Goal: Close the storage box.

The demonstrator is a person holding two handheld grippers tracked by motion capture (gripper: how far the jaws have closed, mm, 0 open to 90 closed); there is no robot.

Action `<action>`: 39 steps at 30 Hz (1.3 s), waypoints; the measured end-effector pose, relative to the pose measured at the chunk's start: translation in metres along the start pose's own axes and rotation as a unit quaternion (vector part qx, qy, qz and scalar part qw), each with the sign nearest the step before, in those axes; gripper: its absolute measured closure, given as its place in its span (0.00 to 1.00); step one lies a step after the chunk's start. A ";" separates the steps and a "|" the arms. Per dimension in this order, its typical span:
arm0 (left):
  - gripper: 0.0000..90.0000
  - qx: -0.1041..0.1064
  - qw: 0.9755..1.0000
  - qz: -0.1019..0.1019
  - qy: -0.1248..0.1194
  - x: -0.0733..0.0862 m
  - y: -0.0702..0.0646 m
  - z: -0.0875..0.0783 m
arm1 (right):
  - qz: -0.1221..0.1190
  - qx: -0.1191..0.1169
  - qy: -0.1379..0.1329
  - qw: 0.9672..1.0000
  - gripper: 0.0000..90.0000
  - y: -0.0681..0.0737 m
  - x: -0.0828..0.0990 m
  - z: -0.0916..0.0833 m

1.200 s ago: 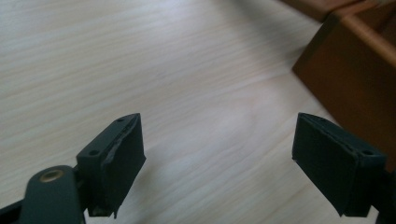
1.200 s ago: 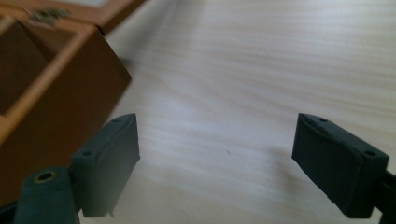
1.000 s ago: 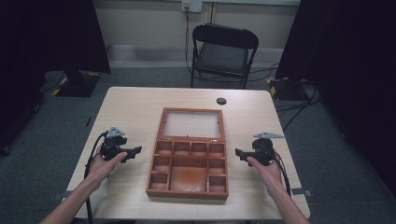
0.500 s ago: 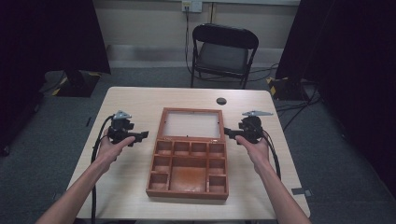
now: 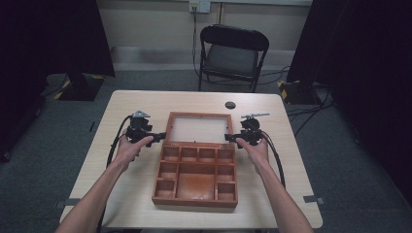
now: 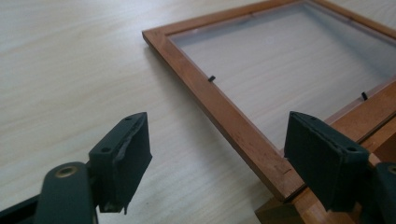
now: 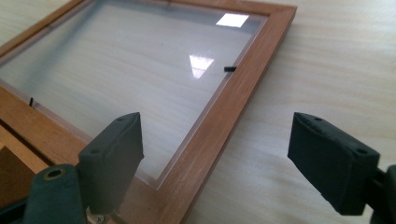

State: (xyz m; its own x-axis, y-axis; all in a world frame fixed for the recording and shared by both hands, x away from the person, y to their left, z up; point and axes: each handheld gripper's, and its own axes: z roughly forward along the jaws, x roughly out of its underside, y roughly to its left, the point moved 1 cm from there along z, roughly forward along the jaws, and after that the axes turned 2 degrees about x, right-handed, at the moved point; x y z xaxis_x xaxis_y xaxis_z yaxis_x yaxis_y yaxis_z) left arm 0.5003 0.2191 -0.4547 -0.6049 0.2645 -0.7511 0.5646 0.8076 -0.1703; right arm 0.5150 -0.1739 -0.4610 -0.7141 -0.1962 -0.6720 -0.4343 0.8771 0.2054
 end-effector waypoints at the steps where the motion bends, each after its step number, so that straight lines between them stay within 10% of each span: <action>1: 0.24 0.000 1.000 0.000 0.000 0.000 0.000 0.000 | 0.004 -0.002 0.004 1.000 0.19 0.001 0.001 0.002; 10: 0.20 0.025 0.999 -0.033 0.023 0.004 -0.011 0.015 | 0.010 -0.005 0.017 1.000 0.16 0.005 0.004 0.011; 22: 0.17 0.048 0.996 -0.074 0.033 0.006 -0.004 0.025 | 0.096 -0.059 0.013 0.994 0.15 -0.002 0.012 0.022; 39: 0.16 0.057 0.995 -0.078 0.028 0.007 -0.007 0.030 | 0.071 -0.069 0.004 0.995 0.20 0.008 0.009 0.027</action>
State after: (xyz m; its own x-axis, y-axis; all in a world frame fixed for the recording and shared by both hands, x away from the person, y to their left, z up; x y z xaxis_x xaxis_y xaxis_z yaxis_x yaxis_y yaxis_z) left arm 0.5089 0.1995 -0.4780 -0.7189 0.1713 -0.6736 0.5191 0.7768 -0.3565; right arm 0.5198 -0.1568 -0.4848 -0.7778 -0.0796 -0.6235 -0.4002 0.8276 0.3936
